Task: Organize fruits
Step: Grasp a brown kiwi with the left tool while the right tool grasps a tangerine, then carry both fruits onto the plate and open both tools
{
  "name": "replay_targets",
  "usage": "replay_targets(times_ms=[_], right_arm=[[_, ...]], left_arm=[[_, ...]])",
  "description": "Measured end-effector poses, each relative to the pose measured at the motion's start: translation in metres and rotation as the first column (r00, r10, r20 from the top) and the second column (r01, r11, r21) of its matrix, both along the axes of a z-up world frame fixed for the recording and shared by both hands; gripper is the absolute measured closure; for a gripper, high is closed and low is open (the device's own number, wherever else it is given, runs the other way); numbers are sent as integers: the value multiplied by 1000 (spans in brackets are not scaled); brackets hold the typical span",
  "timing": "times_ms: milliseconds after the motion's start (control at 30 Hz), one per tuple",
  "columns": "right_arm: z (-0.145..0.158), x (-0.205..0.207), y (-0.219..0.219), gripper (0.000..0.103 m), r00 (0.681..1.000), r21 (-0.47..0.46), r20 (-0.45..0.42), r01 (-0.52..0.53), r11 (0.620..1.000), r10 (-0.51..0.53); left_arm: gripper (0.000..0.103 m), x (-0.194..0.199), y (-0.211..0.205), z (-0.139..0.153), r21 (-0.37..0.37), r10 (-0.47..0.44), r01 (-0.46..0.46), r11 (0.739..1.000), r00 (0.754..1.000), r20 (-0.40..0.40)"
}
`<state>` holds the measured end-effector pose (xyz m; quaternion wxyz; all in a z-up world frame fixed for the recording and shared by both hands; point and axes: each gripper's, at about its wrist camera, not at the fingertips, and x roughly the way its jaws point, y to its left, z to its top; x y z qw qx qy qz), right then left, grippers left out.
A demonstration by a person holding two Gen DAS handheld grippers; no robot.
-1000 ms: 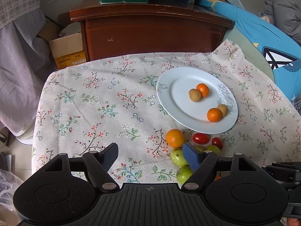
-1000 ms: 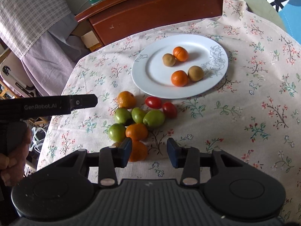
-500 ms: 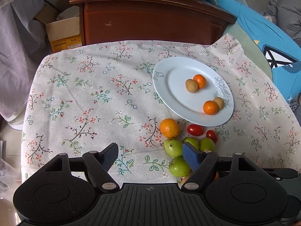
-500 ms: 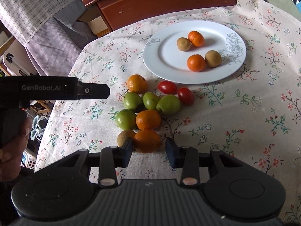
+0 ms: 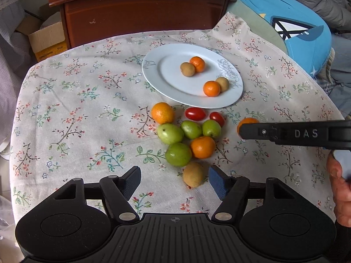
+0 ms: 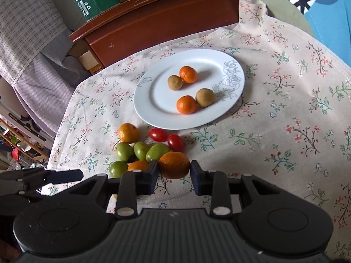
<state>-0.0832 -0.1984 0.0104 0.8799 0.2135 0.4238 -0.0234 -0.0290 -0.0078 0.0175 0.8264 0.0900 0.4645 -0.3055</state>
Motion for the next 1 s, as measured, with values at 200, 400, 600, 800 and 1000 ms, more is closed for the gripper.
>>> replay_targets(times_ms=[200, 400, 600, 800, 1000], right_arm=[[-3, 3, 0, 71, 1000, 3, -18, 14, 1000, -14], [-2, 3, 3, 71, 1000, 5, -13, 2, 1000, -2], [-4, 4, 2, 71, 1000, 18, -26, 3, 1000, -3], [-3, 4, 0, 71, 1000, 28, -23, 14, 999, -13], [14, 5, -8, 71, 999, 43, 44, 28, 999, -30]], left_arm=[[54, -3, -14, -11, -12, -28, 27, 1000, 999, -43], [73, -3, -25, -23, 21, -32, 33, 999, 999, -40], [80, -1, -22, -23, 5, -23, 23, 1000, 999, -32], [81, -4, -21, -10, -39, -39, 38, 999, 999, -26], [81, 5, -16, 20, -138, -15, 22, 990, 999, 47]])
